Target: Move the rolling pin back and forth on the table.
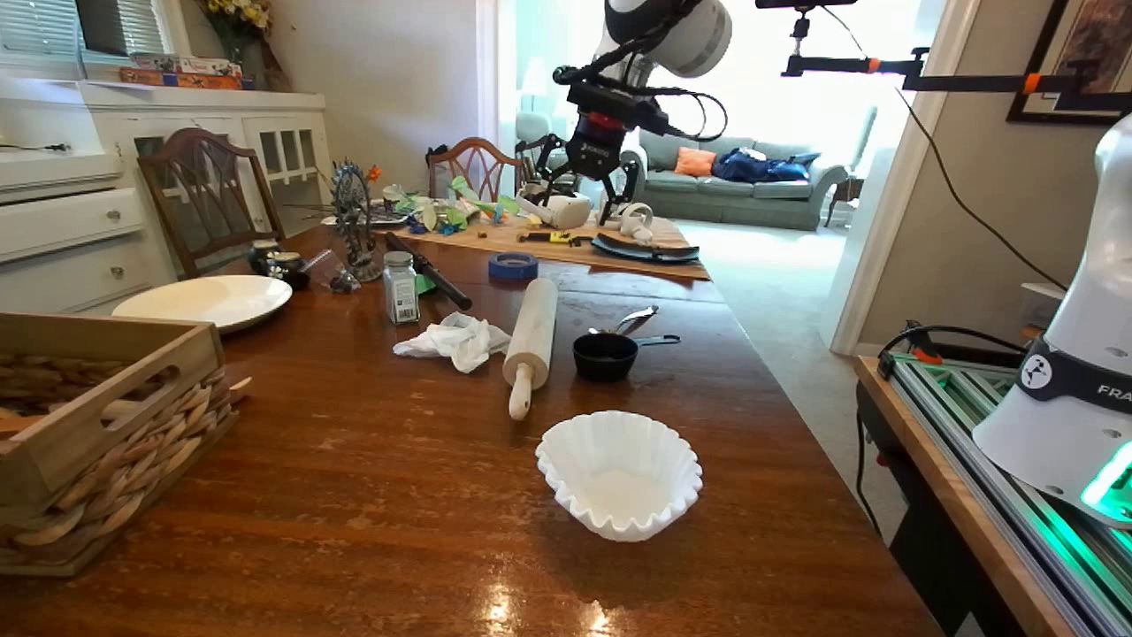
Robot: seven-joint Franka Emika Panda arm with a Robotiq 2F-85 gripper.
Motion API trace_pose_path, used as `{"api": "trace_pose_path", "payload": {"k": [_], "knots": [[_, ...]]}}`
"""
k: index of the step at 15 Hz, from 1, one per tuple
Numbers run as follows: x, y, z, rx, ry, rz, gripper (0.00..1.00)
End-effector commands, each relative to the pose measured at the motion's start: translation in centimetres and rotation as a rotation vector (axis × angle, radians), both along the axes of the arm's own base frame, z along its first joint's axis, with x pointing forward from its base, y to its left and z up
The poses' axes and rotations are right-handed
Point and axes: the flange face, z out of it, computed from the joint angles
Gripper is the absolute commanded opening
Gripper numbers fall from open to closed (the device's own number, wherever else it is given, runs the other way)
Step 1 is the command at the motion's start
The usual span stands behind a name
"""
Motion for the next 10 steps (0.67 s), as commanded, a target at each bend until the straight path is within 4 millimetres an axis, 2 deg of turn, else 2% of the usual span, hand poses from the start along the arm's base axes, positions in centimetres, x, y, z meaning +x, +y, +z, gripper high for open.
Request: {"api": "trace_pose_path", "payload": {"k": [1, 6, 10], "knots": [[2.8, -2.3, -2.1, 0.008, 0.006, 0.030, 1.00], [5.5, -5.5, -4.9, -0.054, 0.031, 0.031, 1.00], [7.1, -6.9, -7.7, -0.059, 0.064, 0.029, 1.00]]}}
